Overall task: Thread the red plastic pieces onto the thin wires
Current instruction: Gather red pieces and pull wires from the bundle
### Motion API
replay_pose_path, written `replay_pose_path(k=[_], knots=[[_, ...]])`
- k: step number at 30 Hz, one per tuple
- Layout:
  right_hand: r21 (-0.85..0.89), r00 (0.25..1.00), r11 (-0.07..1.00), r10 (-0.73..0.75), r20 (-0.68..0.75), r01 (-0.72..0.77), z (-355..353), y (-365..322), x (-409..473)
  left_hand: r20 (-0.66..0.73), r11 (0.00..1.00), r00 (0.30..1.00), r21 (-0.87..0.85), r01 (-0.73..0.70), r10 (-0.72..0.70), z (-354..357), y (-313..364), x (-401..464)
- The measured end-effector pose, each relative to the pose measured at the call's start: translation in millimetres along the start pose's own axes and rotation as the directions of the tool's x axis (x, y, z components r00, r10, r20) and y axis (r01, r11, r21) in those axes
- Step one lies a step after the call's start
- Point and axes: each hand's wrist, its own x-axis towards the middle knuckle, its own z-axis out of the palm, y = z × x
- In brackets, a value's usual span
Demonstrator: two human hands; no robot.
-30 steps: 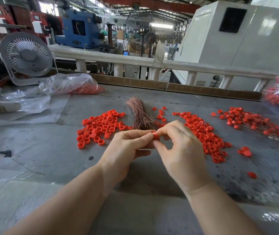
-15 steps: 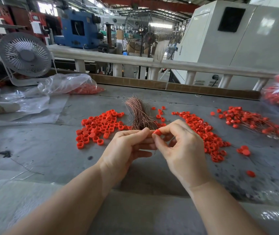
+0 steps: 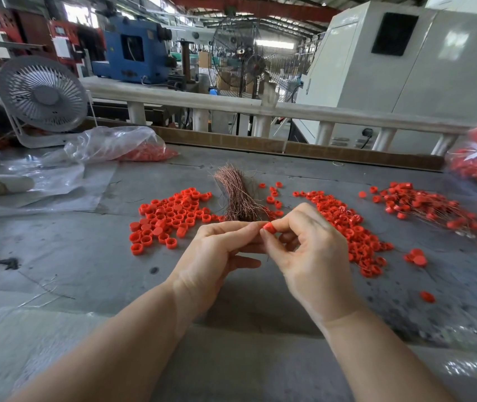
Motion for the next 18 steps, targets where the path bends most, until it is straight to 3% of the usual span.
replay_pose_path(k=[8, 15, 18], knots=[[-0.012, 0.999, 0.999, -0.046, 0.026, 0.046, -0.5, 2.1, -1.4, -0.021, 0.997, 1.0, -0.08, 0.003, -0.005, -1.8, -0.7, 3.8], [-0.062, 0.995, 0.993, -0.104, 0.007, 0.105, -2.3, -2.9, -1.5, 0.006, 0.999, 1.0, -0.034, -0.013, 0.013, -5.0, -4.1, 4.0], [-0.022, 0.998, 0.998, -0.065, -0.005, 0.064, -1.9, -4.1, -2.2, 0.012, 0.999, 0.999, -0.023, -0.045, 0.046, -5.8, -4.8, 4.3]])
